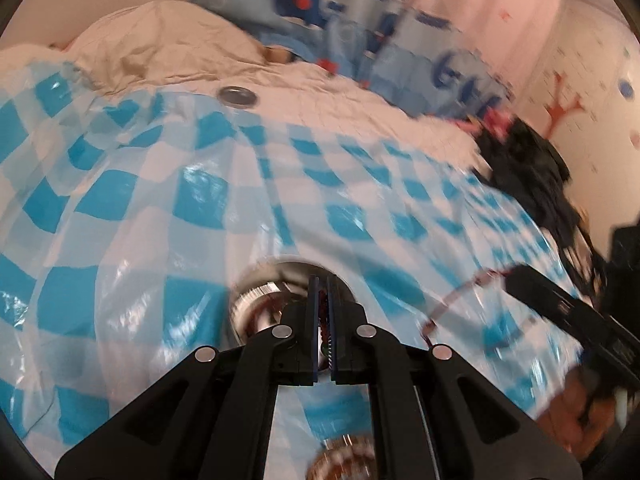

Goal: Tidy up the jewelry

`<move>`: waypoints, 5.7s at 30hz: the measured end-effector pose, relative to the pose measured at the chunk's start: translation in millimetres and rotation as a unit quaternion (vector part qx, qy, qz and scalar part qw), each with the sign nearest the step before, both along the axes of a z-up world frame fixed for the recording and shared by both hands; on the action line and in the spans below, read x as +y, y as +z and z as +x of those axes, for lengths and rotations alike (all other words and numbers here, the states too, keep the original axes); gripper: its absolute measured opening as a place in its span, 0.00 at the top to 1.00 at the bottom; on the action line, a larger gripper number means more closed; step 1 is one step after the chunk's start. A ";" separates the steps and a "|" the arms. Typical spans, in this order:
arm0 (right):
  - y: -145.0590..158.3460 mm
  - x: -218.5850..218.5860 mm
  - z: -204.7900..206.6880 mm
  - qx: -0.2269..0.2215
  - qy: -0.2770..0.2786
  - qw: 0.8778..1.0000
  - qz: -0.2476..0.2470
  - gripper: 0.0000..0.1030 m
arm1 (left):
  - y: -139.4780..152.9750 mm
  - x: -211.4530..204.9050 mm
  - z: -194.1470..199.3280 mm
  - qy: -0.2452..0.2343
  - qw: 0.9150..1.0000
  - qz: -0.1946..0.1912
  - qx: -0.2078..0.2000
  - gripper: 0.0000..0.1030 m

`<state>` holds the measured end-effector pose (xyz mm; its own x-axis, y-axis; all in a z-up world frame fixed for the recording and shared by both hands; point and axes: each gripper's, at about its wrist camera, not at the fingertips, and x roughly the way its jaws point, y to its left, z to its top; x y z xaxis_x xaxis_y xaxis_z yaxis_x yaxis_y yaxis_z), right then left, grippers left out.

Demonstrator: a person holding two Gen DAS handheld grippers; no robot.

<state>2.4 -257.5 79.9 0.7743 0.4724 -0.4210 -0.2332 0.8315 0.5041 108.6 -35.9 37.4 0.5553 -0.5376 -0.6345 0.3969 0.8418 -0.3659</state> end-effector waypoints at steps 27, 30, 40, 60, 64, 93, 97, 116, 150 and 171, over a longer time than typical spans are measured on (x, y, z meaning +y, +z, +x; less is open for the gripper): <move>-56.0 2.2 -36.6 0.129 -0.064 0.986 -0.088 0.42 | -7.1 60.2 -63.6 0.095 0.994 0.038 0.041 0.25; -60.6 -2.1 -45.0 0.140 -0.088 0.984 -0.066 0.40 | 2.4 52.9 -74.1 0.086 0.995 0.045 0.023 0.24; -62.2 61.5 -38.7 0.127 -0.053 0.988 -0.075 0.34 | 25.8 36.2 -107.8 0.054 0.993 0.101 -0.040 0.15; -80.1 67.7 -33.7 0.139 -0.045 0.983 -0.108 0.26 | 19.1 26.7 -97.4 0.058 0.991 0.117 -0.035 0.12; -80.9 68.6 -34.3 0.142 -0.044 0.983 -0.108 0.25 | 19.4 26.5 -97.6 0.059 0.991 0.118 -0.035 0.12; -85.4 72.2 -32.7 0.152 -0.034 0.981 -0.115 0.21 | 14.4 26.4 -96.0 0.060 0.990 0.127 -0.033 0.09; -85.7 72.4 -32.7 0.153 -0.033 0.981 -0.115 0.21 | 14.6 25.9 -96.1 0.060 0.989 0.128 -0.033 0.09; -83.6 62.0 -35.0 0.148 -0.037 0.980 -0.127 0.20 | 14.9 45.1 -92.1 0.068 0.988 0.134 -0.037 0.09; -90.6 111.4 -43.8 0.124 0.114 0.957 -0.237 0.62 | -2.8 62.3 -74.0 0.085 0.984 0.154 -0.007 0.08; -81.7 118.4 -51.8 0.092 0.143 0.957 -0.236 0.55 | -4.2 58.3 -75.5 0.079 0.984 0.162 -0.008 0.08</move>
